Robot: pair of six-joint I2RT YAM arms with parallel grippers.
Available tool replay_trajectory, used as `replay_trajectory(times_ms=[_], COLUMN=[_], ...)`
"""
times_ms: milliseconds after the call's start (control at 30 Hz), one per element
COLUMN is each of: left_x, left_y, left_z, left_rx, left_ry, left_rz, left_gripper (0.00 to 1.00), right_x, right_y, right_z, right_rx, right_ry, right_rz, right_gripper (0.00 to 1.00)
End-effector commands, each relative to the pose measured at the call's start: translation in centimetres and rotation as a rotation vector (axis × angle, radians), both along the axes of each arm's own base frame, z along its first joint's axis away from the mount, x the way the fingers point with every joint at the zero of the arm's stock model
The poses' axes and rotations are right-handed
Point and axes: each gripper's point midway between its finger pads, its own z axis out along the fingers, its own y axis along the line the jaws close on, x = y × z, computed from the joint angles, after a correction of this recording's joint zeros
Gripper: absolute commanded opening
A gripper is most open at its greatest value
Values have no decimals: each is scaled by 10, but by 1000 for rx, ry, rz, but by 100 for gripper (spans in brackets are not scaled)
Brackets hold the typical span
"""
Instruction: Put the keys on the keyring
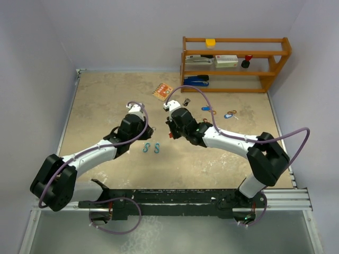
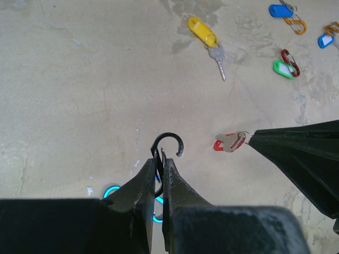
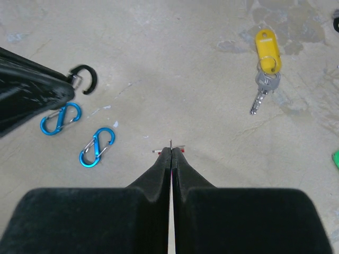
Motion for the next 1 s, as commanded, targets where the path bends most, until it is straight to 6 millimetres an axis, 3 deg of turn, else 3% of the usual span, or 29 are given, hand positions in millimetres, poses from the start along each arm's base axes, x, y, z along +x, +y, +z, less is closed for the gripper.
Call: replay_trajectory(times_ms=[0,400,967], left_x=[11,11,12], left_y=[-24,-49,-63], left_z=[29,29,28], left_rx=[-39,-22,-22], left_ry=[-90,-84,-83], left_rz=[-64,-111,-135], left_gripper=[0,0,0], right_x=[1,-6,-13], right_y=[17,23,27], right_z=[34,38,36], right_rx=[89,112,115], right_ry=[-80,-81,-80], right_rz=[82,137,171], right_gripper=[0,0,0])
